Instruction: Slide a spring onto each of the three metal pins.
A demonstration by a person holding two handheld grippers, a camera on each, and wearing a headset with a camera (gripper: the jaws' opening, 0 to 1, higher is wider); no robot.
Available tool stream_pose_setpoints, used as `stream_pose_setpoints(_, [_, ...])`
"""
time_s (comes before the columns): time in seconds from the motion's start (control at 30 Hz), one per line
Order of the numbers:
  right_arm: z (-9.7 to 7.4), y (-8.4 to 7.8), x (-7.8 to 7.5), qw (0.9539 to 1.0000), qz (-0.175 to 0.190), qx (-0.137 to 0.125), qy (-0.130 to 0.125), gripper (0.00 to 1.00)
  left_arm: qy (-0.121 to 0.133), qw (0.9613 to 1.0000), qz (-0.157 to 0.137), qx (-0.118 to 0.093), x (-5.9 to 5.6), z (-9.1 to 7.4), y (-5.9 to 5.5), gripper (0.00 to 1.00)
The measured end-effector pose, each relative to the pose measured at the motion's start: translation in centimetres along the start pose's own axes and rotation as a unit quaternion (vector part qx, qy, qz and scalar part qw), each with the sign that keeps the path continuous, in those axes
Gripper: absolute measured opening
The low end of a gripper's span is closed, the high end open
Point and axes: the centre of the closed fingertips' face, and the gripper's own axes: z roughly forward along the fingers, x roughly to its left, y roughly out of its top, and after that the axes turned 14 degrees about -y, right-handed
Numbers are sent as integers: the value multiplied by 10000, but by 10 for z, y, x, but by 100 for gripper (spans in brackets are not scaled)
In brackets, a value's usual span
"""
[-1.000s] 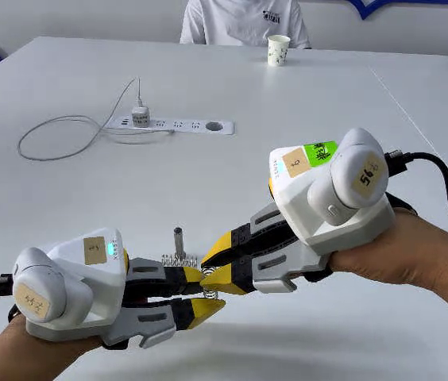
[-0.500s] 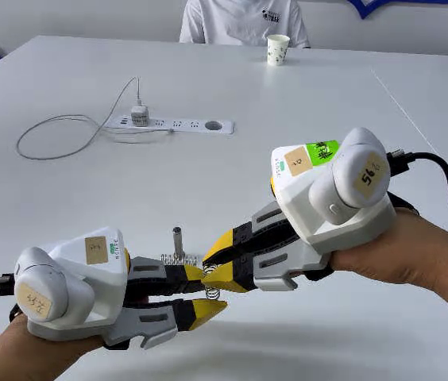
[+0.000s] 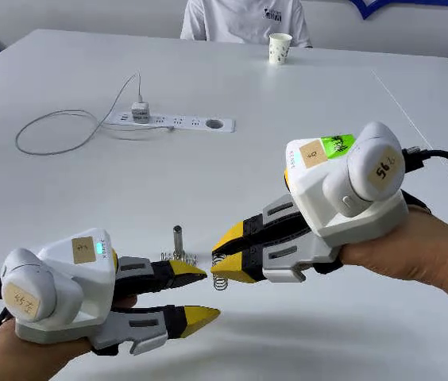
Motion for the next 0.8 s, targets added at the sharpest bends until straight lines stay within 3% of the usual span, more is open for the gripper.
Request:
stream_pose_setpoints(0.27, [-5,-1,-14,9998,79,-20,-205,11,210,9996,-171,-72,8,-11,-5,38])
stream_pose_setpoints(0.47, [-9,-2,-34,9987,178,-47,-478,11,410,9985,-334,-121,13,-20,-10,46])
stream_pose_setpoints(0.8, [-9,-4,-52,9971,214,-54,-730,11,661,9967,-445,-172,18,-31,-14,51])
